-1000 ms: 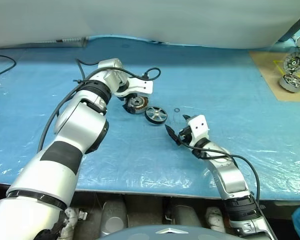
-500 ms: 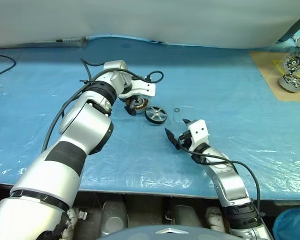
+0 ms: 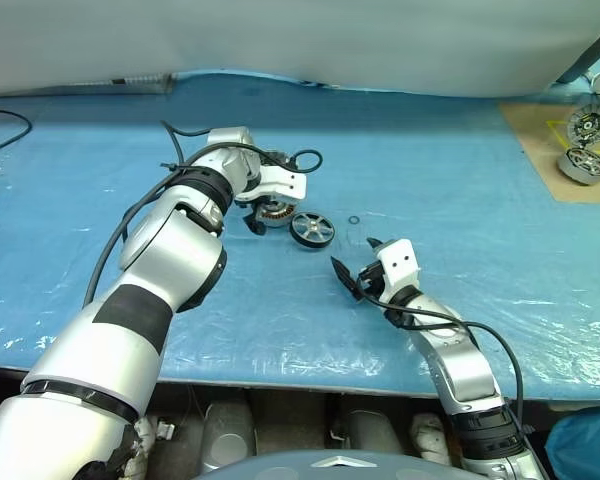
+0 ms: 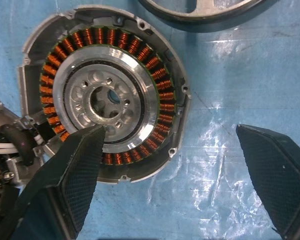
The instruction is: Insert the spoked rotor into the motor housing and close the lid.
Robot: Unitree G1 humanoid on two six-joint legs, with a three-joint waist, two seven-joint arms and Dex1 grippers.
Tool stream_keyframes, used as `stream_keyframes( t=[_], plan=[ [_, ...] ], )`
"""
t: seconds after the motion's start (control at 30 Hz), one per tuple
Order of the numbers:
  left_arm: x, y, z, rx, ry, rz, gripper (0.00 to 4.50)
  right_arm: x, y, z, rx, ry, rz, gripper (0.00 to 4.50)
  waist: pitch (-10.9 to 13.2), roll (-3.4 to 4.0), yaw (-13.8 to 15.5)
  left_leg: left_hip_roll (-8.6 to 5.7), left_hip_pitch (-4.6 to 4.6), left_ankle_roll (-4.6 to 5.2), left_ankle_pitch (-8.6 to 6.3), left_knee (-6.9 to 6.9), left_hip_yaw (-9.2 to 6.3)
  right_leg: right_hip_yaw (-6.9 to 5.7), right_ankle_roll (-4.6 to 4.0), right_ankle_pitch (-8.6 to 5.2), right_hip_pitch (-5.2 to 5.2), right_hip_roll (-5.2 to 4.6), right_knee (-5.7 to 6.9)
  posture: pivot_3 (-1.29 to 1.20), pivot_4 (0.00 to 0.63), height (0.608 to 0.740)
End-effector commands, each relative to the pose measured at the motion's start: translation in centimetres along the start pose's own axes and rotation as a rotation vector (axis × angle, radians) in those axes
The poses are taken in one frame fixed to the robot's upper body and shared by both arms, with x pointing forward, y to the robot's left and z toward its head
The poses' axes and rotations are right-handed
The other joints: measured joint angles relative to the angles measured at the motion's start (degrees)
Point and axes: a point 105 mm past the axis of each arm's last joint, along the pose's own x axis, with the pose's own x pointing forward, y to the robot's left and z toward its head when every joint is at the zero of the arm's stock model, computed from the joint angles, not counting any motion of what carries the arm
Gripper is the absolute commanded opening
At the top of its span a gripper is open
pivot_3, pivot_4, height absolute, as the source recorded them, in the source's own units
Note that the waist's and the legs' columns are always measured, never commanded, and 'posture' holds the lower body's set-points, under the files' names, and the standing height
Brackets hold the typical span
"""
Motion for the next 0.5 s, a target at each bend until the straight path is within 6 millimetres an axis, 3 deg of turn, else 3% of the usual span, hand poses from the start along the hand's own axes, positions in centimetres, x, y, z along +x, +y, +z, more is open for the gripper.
stream_keyframes(
  t=[0.03,0.23,0.5],
  plan=[
    [0.1,0.0,0.2,0.010,0.008,0.004,4.45,-0.2,-0.1,1.5,-0.023,-0.050,-0.004,4.50,0.0,0.00,0.0,0.00,0.00,0.00,0.00,0.00,0.00,0.00,0.00,0.00,0.00,0.00,0.00,0.00,0.150,0.740],
    [0.4,-0.1,0.2,0.024,0.012,0.007,4.45,-0.4,-0.1,1.5,-0.024,-0.049,-0.011,4.50,0.0,0.00,0.1,-0.01,0.00,0.00,0.00,0.02,0.00,0.01,0.00,0.00,0.01,-0.01,0.00,0.00,0.150,0.740],
    [-1.1,0.8,1.3,0.046,-0.013,0.037,4.45,-0.6,-0.1,1.2,-0.021,-0.043,-0.012,4.50,0.0,0.00,0.2,-0.01,-0.01,0.00,0.00,0.02,0.00,0.01,0.00,0.00,0.01,-0.02,-0.03,0.00,0.150,0.740]
  ],
)
